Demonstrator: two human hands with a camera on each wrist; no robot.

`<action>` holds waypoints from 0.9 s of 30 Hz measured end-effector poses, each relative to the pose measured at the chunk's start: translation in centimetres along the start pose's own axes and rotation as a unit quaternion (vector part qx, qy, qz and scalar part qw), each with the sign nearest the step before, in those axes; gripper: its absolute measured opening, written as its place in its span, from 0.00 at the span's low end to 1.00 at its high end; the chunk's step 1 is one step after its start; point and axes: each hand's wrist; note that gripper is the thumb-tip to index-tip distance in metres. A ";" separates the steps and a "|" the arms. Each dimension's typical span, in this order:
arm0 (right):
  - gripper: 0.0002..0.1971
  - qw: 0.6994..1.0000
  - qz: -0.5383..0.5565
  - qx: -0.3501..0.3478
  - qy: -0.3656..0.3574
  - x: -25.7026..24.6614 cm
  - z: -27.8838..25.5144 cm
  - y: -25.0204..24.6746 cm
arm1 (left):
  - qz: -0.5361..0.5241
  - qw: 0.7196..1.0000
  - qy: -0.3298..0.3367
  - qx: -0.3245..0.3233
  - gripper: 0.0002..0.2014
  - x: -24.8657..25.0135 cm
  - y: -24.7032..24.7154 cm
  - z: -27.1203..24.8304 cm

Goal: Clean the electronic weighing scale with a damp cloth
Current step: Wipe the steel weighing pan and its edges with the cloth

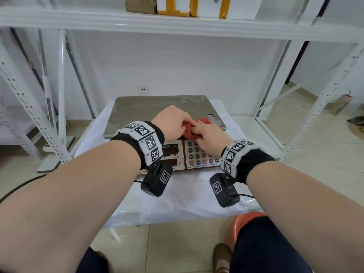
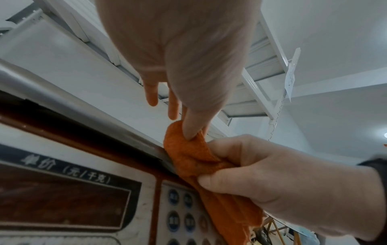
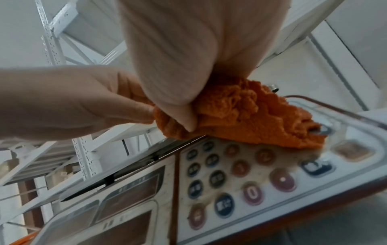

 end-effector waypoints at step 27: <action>0.28 0.999 0.031 -0.020 -0.014 -1.1 0.8 -0.5 | -0.005 0.994 -0.109 0.019 0.19 -3.7 0.7 -2.1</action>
Point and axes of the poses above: each hand's wrist, its own z-axis towards the middle knuckle, its own y-axis out of the palm, x = y × z, and after that the axes turned 8 degrees about -x, right-handed
